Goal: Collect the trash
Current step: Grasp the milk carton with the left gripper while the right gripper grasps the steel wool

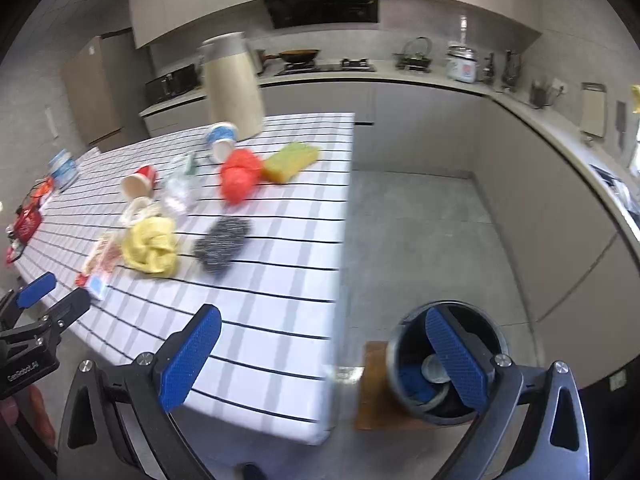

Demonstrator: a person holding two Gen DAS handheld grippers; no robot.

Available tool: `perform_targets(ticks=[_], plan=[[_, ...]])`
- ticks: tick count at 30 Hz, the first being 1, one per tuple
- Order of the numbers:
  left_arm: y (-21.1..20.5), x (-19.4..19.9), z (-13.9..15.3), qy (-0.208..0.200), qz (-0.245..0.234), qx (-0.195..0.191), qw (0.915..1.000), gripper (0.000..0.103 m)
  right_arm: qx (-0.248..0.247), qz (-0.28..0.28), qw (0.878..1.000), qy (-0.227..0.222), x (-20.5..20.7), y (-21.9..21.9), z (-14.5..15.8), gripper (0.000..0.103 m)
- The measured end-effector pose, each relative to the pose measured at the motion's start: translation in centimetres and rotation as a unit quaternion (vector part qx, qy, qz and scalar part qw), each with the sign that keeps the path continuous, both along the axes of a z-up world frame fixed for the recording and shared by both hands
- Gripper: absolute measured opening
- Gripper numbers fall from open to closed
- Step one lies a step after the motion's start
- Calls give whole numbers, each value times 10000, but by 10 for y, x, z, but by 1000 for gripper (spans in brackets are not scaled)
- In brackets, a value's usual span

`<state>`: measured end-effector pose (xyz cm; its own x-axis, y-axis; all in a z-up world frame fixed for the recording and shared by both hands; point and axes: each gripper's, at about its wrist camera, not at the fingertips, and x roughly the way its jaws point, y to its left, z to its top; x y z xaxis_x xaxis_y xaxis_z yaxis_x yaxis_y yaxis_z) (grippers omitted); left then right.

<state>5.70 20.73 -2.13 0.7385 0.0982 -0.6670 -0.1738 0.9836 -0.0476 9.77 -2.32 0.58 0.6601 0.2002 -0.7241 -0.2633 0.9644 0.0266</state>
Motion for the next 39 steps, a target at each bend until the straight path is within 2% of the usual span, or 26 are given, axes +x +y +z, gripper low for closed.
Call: perform_targets(ticks=[5, 12, 20, 22, 26, 31, 34, 36, 37, 38, 39], plan=[[34, 1, -11, 75, 129, 20, 9999, 93, -27, 179, 9998, -88, 1, 41, -3, 103], [74, 15, -32, 181, 383, 69, 9991, 93, -4, 297, 9995, -55, 17, 75, -11, 103], [99, 40, -59, 356, 525, -29, 9980, 93, -78, 354, 9993, 122, 51, 104, -38, 100], [101, 46, -63, 371, 517, -36, 9980, 93, -47, 332, 9992, 229, 63, 107, -47, 94], [105, 53, -70, 403, 530, -61, 9978, 93, 5, 303, 9987, 408, 85, 114, -65, 88], [108, 59, -77, 466, 514, -115, 9975, 91, 66, 314, 9977, 589, 102, 119, -78, 69], [111, 62, -79, 466, 529, -186, 9973, 89, 122, 317, 9973, 653, 108, 119, -83, 64], [115, 63, -81, 480, 561, -215, 9970, 86, 129, 332, 9971, 679, 109, 120, -85, 61], [116, 64, -82, 508, 557, -255, 9968, 84, 162, 359, 9967, 706, 110, 121, -86, 52], [118, 65, -84, 545, 531, -299, 9967, 78, 174, 369, 9965, 729, 111, 121, -87, 46], [117, 65, -86, 560, 507, -252, 9968, 73, 195, 372, 9963, 752, 112, 120, -89, 45]])
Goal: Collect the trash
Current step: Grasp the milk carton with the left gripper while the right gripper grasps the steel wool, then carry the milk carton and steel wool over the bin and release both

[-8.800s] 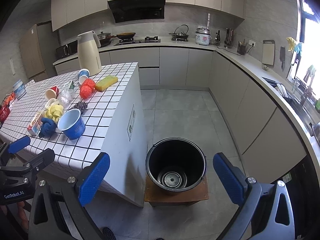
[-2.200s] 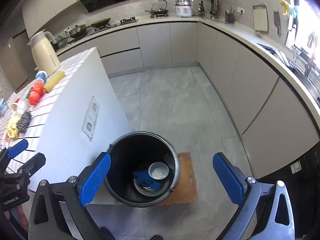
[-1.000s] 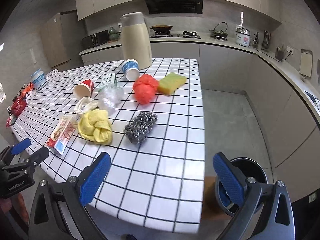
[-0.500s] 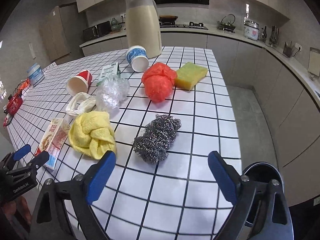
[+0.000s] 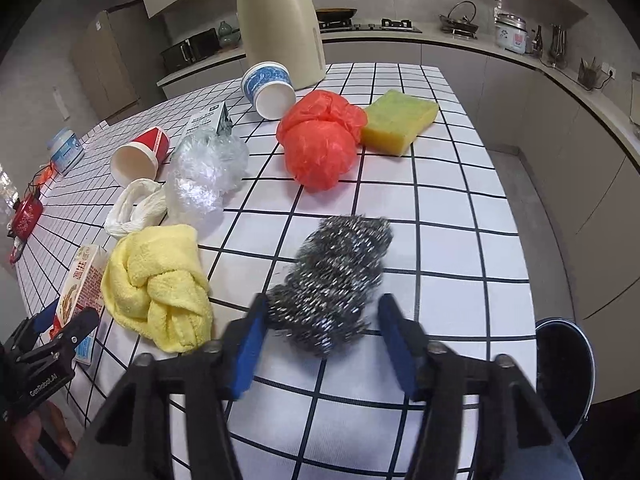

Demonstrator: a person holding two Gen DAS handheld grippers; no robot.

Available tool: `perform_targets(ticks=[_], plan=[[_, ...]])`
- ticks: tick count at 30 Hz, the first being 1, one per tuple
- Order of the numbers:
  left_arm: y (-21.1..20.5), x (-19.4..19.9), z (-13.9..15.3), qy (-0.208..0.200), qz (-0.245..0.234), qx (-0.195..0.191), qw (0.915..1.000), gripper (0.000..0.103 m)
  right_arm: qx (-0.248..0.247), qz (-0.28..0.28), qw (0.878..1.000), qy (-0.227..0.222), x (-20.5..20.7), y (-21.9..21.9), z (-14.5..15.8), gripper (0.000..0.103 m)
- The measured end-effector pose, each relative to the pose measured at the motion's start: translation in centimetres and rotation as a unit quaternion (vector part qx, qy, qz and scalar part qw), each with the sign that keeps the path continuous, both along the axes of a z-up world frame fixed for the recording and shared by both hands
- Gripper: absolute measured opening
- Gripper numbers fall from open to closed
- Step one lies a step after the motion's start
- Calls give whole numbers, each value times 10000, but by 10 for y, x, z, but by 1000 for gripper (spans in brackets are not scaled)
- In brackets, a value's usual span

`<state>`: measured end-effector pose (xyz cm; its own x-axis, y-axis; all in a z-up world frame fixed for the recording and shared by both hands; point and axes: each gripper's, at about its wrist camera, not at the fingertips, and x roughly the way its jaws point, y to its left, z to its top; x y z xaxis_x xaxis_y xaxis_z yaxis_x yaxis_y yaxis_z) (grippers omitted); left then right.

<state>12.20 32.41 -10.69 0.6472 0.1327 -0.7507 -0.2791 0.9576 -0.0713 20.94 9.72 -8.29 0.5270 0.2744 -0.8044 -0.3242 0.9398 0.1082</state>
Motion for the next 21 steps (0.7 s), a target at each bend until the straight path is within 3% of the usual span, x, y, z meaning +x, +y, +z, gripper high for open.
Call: perform_targets(ticks=[1, 2, 10, 21], plan=[[-1, -1, 0, -12, -30, 60, 10000, 68, 46, 6, 10000, 7, 0, -1, 0, 42], [-1, -2, 1, -29, -60, 90, 9999, 53, 98, 12, 10000, 2, 0, -3, 0, 40], [-7, -15, 33, -429, -188, -34, 9989, 51, 285, 1, 9996, -87, -10, -15, 16, 36], [-50, -24, 69, -827, -609, -20, 9947, 51, 462, -84, 9980, -422, -39, -53, 55, 36]])
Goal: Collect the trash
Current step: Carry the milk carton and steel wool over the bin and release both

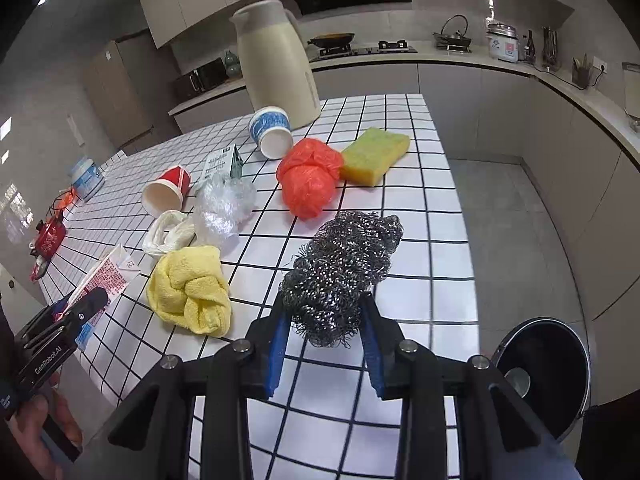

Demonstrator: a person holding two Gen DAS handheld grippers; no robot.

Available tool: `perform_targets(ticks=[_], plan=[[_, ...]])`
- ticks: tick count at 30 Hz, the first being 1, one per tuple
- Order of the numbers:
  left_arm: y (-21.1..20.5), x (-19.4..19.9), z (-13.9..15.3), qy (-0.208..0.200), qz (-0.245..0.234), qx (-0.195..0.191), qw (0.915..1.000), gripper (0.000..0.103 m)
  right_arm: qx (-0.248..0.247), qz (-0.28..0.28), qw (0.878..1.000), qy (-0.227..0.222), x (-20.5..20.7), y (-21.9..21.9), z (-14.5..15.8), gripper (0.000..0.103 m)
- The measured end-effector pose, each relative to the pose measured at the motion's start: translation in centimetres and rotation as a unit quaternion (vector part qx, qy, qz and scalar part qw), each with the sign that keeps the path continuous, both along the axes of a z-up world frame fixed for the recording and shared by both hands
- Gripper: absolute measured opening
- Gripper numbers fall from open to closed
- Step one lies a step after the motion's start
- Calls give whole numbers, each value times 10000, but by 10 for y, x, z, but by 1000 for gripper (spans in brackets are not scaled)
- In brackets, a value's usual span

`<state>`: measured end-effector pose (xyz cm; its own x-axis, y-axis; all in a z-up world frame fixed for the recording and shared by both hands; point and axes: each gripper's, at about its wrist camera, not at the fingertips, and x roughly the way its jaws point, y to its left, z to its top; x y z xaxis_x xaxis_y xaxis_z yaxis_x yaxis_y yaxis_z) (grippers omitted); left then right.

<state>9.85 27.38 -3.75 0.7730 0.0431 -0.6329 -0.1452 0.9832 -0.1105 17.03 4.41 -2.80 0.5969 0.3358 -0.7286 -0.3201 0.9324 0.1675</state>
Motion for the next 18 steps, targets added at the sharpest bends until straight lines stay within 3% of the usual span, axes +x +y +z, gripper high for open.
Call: perform_targets(ticks=[7, 18], plan=[[-48, 0, 12, -126, -439, -16, 9990, 51, 25, -338, 9994, -98, -20, -51, 13, 36], [-152, 2, 18, -166, -1281, -43, 9916, 51, -101, -1147, 9933, -136, -59, -171, 25, 36]])
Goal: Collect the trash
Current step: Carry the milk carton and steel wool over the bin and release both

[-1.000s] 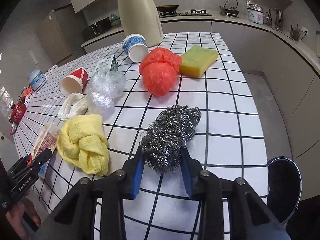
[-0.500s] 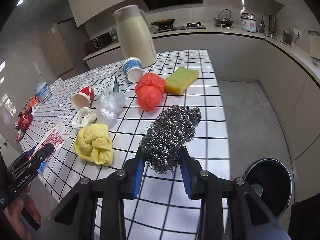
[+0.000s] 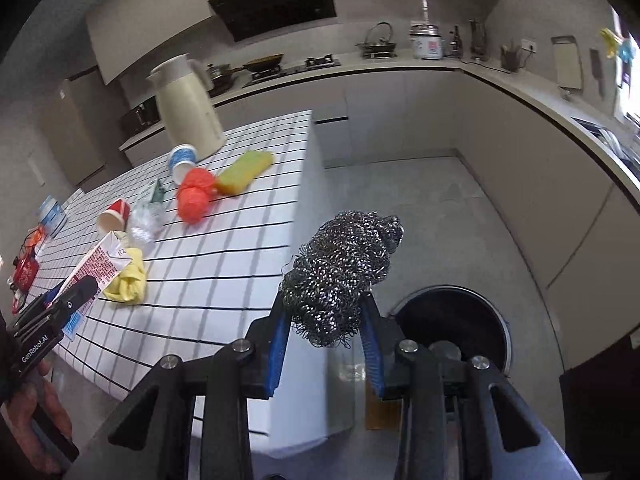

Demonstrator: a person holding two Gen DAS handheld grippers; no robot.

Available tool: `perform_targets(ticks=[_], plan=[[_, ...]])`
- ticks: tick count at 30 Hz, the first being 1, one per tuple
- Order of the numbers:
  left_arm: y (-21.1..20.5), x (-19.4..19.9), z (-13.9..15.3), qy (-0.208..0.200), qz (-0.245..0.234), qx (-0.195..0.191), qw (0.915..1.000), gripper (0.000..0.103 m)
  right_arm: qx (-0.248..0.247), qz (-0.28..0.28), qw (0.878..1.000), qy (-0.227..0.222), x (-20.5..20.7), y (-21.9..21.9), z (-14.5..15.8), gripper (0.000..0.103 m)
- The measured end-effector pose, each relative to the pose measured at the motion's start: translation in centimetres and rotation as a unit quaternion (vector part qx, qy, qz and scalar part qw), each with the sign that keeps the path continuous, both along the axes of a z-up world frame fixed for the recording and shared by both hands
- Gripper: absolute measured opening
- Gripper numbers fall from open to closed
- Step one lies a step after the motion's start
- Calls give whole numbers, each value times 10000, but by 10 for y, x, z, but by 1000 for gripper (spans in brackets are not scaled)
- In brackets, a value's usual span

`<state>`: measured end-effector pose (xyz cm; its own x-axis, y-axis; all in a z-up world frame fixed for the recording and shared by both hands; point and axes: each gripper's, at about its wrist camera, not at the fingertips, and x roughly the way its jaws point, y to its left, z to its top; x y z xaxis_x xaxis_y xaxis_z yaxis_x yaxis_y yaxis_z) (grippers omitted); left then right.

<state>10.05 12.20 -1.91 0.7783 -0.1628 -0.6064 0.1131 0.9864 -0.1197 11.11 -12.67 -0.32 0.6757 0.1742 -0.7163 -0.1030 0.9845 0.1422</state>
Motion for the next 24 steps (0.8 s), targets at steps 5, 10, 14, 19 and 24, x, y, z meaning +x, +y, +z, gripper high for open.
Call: perform_targets(ticks=[5, 10, 14, 19, 24], plan=[[-55, -1, -2, 59, -409, 26, 9991, 51, -37, -258, 9996, 62, -16, -52, -3, 36], [-102, 0, -3, 108, -733, 32, 9972, 51, -83, -404, 9989, 228, -29, -98, -14, 36], [-139, 5, -10, 233, -936, 72, 9953, 51, -39, -443, 9984, 355, -33, -133, -26, 36], [-182, 11, -26, 412, -1084, 140, 9932, 51, -19, -237, 9981, 576, -31, -163, -45, 36], [-213, 24, -62, 787, -1057, 283, 9909, 51, -61, 101, 9960, 886, -17, -180, -77, 36]])
